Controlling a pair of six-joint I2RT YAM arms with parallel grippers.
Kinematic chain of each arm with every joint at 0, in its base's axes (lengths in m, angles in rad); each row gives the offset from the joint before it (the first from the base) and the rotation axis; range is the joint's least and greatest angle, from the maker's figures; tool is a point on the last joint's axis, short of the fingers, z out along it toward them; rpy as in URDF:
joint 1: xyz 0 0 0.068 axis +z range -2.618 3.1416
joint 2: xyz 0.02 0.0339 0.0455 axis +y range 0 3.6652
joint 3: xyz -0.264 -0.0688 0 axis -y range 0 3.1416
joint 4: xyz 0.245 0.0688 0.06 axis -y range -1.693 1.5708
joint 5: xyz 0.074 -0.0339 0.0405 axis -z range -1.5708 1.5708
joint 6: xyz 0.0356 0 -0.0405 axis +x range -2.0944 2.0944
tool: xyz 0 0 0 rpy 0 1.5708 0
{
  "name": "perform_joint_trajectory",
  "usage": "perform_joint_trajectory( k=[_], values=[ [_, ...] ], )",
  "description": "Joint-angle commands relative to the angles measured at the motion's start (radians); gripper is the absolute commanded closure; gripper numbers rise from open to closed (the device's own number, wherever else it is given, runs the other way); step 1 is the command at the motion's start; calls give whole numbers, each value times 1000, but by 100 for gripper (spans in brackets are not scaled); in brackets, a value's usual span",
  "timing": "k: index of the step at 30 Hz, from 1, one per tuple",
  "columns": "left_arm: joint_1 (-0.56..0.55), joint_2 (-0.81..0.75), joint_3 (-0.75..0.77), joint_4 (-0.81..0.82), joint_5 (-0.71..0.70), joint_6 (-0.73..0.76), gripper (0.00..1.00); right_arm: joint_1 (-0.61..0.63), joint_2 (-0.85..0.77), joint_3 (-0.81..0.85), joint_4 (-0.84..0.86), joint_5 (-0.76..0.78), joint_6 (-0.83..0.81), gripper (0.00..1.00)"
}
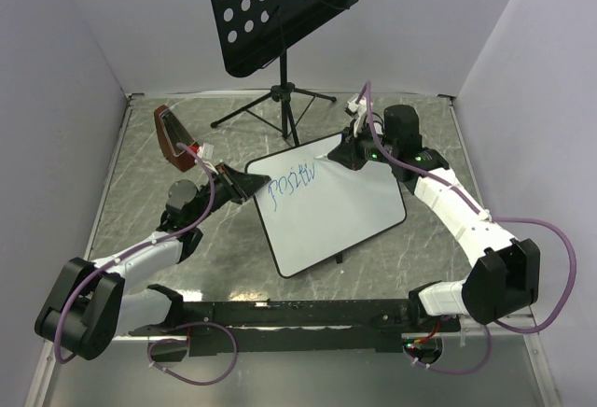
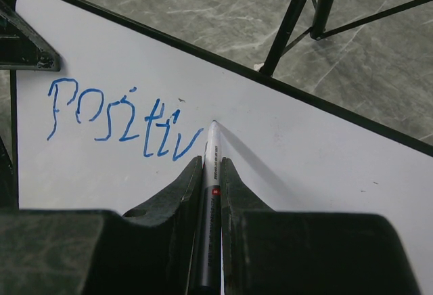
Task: Write a sentence on the whiteboard
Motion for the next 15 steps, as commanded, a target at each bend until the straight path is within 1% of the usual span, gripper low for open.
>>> perform_joint_trajectory(
  k=[1, 8, 15],
  values=[
    [-5, -10, 11, 142, 28, 25, 99, -8, 18, 19, 24, -7, -10, 100],
    [-7, -9, 13, 143, 28, 27, 99, -7, 16, 5, 12, -12, -17, 100],
    [-7, 1, 17, 151, 29, 24, 99, -8, -42, -7, 19, -20, -7, 100]
  ],
)
